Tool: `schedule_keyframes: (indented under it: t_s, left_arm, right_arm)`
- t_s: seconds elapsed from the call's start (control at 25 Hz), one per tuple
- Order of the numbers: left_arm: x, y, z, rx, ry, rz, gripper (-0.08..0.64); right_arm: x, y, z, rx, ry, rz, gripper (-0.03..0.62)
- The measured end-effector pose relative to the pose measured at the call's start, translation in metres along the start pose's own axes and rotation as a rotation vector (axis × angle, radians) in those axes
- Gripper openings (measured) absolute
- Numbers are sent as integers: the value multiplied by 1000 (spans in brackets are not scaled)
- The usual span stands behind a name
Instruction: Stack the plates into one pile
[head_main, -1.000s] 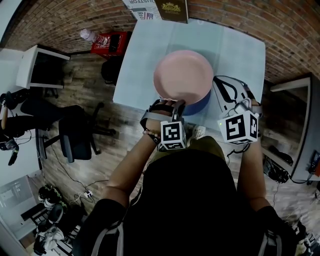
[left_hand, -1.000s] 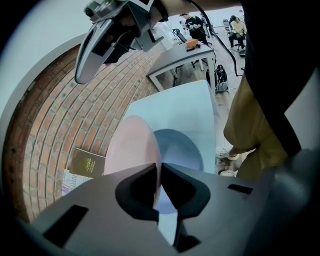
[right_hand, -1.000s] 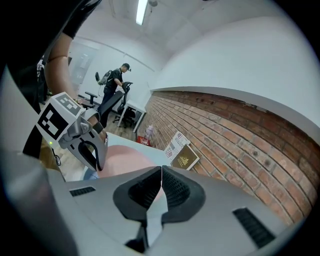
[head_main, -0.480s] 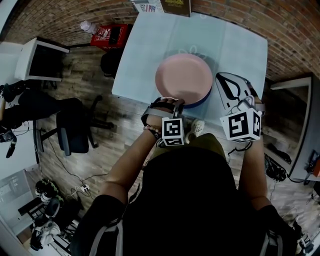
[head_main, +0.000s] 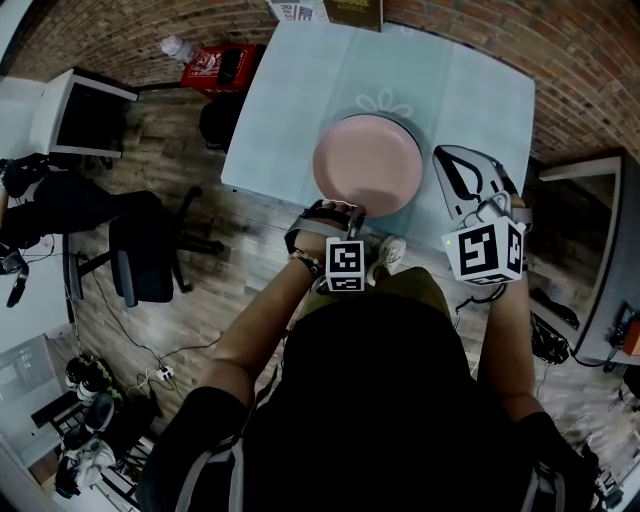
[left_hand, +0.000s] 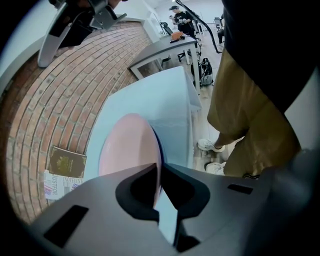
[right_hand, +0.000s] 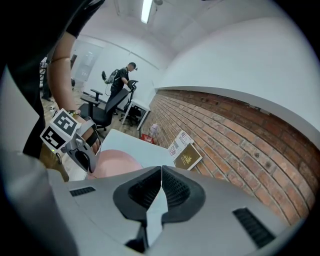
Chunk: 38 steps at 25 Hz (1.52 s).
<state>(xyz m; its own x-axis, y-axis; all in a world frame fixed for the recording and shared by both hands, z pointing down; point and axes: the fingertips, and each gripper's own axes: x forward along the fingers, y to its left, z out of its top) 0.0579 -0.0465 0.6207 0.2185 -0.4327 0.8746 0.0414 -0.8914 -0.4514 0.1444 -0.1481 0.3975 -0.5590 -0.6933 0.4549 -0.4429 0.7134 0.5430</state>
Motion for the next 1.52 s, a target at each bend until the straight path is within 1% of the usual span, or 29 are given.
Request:
schedule_keyframes:
  t_s: [0.24,0.44,0.72,0.84,0.92,1.08,1.28,1.52]
  left_arm:
    - [7,3,5,15,-25,24,31]
    - [9,5,5,15,-30,8,35]
    - [10,6,6,-9,-30,-7,44]
    - [10,10,6,-43,-30,-19,86]
    - [10,13,6,-53,-29,-28,116]
    - [7,16,4,-25,-13,-26,154]
    - [3,16,4,-26,-5,-23,161]
    - [-4,19,1,-53,9,-19,167]
  right_arm:
    - [-3,1,-4,2,2,-2,35]
    - [-3,-2,-8,7,2,-3,35]
    - [-4,-3,-11,7,-2,0,35]
    - [-5,-2,-12,5,-4,5,35]
    - [-4,-1,-13,5,-4,7,35]
    - [-4,0,-13,7,-6,9,35]
    - [-4,0,-16,9,-7,10,35]
    - [-6,-2,-16,26,-18,-3,35]
